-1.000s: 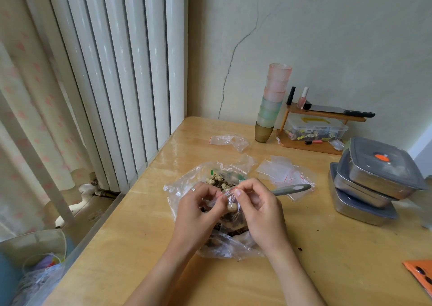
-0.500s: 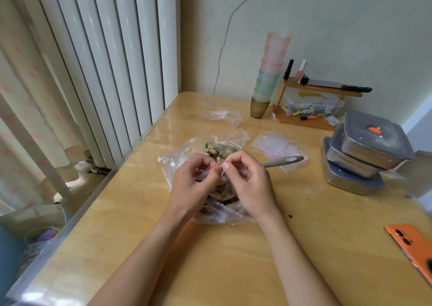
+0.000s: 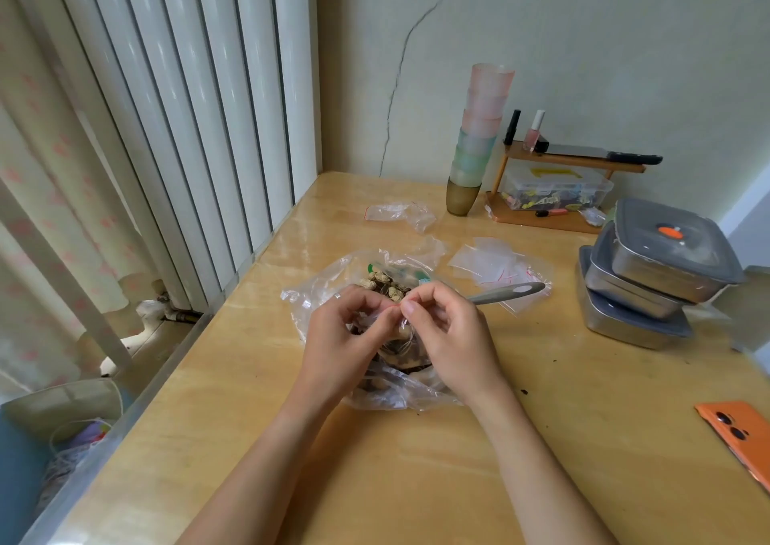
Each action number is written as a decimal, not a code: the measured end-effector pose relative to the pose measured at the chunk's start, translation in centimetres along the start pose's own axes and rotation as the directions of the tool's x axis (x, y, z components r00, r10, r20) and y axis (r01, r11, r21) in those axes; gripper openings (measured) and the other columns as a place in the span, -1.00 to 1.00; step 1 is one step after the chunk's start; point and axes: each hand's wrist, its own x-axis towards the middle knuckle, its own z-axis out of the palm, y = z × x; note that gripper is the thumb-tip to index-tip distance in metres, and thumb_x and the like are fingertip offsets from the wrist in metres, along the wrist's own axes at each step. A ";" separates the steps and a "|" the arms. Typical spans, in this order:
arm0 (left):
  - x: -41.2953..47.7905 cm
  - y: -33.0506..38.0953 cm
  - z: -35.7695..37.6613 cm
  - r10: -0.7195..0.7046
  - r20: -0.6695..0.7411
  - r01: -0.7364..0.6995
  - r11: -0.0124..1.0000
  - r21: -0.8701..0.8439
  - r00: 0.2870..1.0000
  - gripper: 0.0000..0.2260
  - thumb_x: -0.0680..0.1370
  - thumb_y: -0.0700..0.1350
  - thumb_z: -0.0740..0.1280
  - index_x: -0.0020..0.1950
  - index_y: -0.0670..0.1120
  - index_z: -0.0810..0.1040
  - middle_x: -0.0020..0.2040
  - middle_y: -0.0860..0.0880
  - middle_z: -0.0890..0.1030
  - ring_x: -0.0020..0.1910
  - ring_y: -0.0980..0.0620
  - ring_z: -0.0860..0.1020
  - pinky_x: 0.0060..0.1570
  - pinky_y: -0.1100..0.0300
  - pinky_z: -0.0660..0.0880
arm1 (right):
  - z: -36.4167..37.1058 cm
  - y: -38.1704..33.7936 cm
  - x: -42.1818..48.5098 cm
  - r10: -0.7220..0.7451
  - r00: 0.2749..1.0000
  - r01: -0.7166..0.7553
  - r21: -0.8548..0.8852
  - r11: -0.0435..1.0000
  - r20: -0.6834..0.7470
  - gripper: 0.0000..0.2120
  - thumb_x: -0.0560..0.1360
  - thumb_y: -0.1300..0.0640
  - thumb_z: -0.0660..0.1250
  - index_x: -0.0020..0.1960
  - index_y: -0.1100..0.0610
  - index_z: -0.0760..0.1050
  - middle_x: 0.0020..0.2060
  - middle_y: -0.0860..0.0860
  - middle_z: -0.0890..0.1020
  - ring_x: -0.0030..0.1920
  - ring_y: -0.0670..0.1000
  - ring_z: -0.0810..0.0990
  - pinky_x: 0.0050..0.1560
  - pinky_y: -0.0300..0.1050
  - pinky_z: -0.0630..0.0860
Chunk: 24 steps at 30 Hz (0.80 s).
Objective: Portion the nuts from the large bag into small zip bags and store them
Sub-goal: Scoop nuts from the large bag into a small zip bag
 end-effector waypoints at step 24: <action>-0.1 0.2 -0.1 -0.149 0.006 0.149 0.987 -0.064 0.989 -0.91 0.56 -0.12 0.50 -0.12 -0.06 0.65 -0.19 -0.02 0.69 -0.24 0.02 0.65 -0.20 0.06 0.59 | 0.0 0.1 -0.1 0.113 0.994 -0.111 0.077 0.991 -0.014 -0.92 0.61 0.23 0.40 -0.02 0.08 0.60 -0.11 -0.01 0.74 -0.07 0.00 0.70 -0.04 -0.18 0.60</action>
